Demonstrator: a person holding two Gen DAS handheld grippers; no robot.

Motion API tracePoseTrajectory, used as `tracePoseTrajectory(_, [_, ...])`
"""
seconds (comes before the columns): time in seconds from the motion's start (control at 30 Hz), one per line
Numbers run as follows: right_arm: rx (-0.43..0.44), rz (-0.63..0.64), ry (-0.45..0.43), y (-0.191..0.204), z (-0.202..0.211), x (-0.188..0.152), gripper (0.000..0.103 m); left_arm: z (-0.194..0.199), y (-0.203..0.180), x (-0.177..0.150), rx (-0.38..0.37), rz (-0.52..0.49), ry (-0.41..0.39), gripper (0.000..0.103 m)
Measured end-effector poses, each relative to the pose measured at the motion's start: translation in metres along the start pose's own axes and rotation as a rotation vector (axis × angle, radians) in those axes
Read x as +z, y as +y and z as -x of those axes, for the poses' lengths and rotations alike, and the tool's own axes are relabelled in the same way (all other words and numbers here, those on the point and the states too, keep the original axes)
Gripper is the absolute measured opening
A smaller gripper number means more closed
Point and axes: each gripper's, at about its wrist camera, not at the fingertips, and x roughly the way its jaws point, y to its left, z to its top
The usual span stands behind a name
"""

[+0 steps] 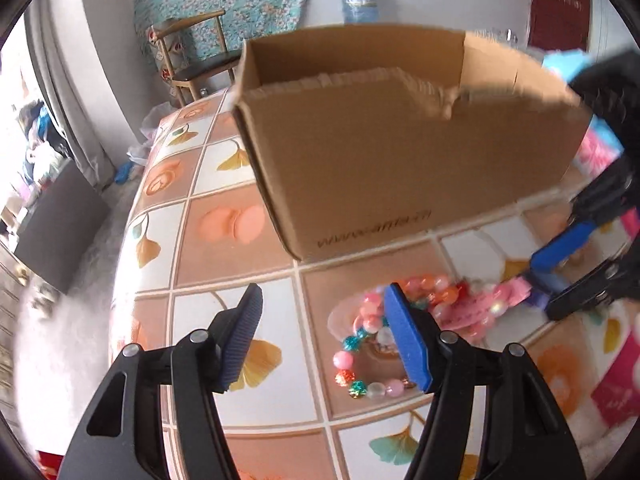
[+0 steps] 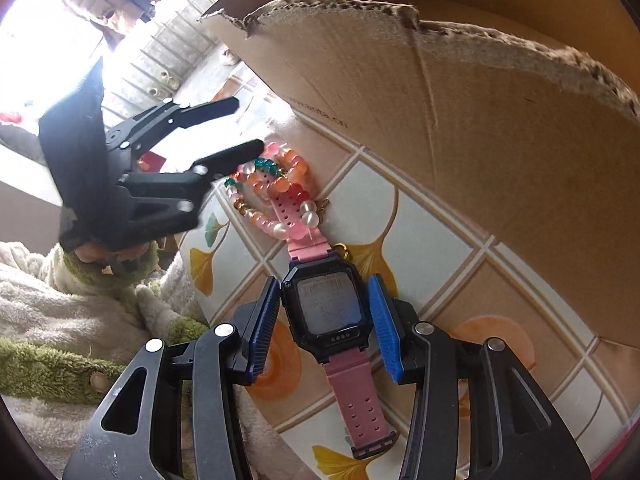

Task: Organize jewelry
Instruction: 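Close the right gripper on the black watch face, then lift the watch with the right gripper while the left tool approaches the strap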

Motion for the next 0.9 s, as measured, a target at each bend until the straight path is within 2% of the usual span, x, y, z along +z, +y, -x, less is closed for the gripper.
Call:
tracePoseTrajectory(0.07, [0.006,-0.005,-0.003,0.000,0.002,-0.001,0.042,0.018,-0.002,0.001,-0.082,-0.017,-0.052,0.062])
tracePoseTrajectory(0.13, [0.013,-0.006,-0.003,-0.002,0.003,-0.002,0.042,0.031,-0.011,-0.003,-0.160,-0.079,-0.073,0.064])
tracePoseTrajectory(0.17, [0.018,-0.007,-0.002,-0.003,0.003,-0.002,0.042,0.033,-0.020,-0.007,-0.167,-0.121,-0.070,0.067])
tracePoseTrajectory(0.23, [0.023,-0.005,-0.001,-0.004,0.002,-0.002,0.042,0.028,-0.039,-0.016,-0.137,-0.224,-0.041,0.067])
tracePoseTrajectory(0.3, [0.017,0.008,0.001,-0.003,0.002,-0.002,0.042,0.019,-0.055,-0.026,-0.049,-0.310,-0.018,0.068])
tracePoseTrajectory(0.37, [0.008,0.027,0.003,-0.002,0.004,-0.003,0.042,0.009,-0.061,-0.030,0.022,-0.350,-0.003,0.068])
tracePoseTrajectory(0.47, [-0.004,0.049,0.007,0.005,0.003,-0.006,0.042,0.000,-0.053,-0.027,0.075,-0.317,-0.001,0.069])
tracePoseTrajectory(0.53, [-0.016,0.067,0.007,0.008,0.002,-0.009,0.042,-0.002,-0.039,-0.022,0.053,-0.269,0.004,0.069])
tracePoseTrajectory(0.67, [-0.029,0.094,0.005,0.017,-0.002,-0.014,0.042,-0.006,-0.024,-0.020,0.106,-0.248,0.017,0.069])
tracePoseTrajectory(0.8, [-0.052,0.139,-0.004,0.025,-0.003,-0.016,0.042,-0.013,0.000,-0.013,0.070,-0.173,0.025,0.069])
tracePoseTrajectory(0.9, [-0.081,0.189,-0.003,0.033,-0.006,-0.020,0.042,-0.018,0.020,-0.005,0.131,-0.112,0.036,0.069])
